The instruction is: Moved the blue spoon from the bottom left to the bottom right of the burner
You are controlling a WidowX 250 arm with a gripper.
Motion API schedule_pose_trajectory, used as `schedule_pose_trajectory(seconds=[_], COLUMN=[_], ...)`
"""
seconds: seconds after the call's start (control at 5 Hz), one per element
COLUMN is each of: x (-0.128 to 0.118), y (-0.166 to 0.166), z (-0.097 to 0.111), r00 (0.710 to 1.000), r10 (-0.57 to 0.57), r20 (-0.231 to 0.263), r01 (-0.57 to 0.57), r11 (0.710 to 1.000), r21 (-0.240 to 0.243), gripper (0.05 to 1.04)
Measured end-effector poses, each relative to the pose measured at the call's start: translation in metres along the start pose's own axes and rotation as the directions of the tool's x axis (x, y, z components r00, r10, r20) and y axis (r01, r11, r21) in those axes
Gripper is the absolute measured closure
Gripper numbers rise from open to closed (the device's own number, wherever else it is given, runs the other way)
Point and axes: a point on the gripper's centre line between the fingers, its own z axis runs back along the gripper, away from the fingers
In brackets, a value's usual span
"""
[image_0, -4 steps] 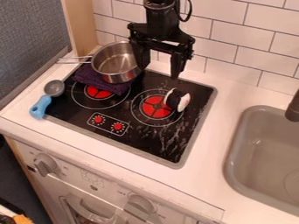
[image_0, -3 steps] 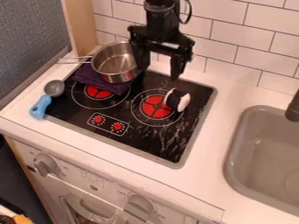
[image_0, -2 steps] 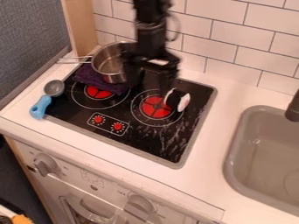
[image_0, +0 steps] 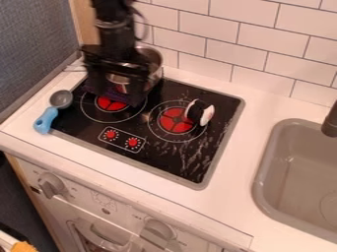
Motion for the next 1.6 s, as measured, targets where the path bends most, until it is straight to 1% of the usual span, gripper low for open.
schedule_pose_trajectory(seconds=[0.2, 0.4, 0.6, 0.8, 1.0, 1.2, 1.4, 1.6], x=[-0.009, -0.016, -0.023, -0.028, -0.032, -0.035, -0.042, -0.044], y=[0.032, 0.054, 0.077, 0.093, 0.095, 0.097, 0.098, 0.099], z=[0.004, 0.004, 0.001, -0.018, -0.034, -0.045, -0.057, -0.063], r00=[0.998, 0.996, 0.996, 0.999, 0.997, 0.997, 0.998, 0.996], r10=[0.055, 0.095, 0.090, 0.036, 0.026, 0.007, 0.026, 0.045], r20=[0.007, -0.001, -0.014, -0.038, -0.078, -0.080, -0.062, -0.075], r01=[-0.055, -0.095, -0.088, -0.033, -0.021, -0.001, -0.020, -0.037], r11=[0.998, 0.994, 0.993, 0.997, 0.998, 0.997, 0.995, 0.994], r21=[0.025, 0.054, 0.082, 0.065, 0.059, 0.071, 0.095, 0.102], gripper=[0.083, 0.082, 0.082, 0.082, 0.083, 0.082, 0.083, 0.083])
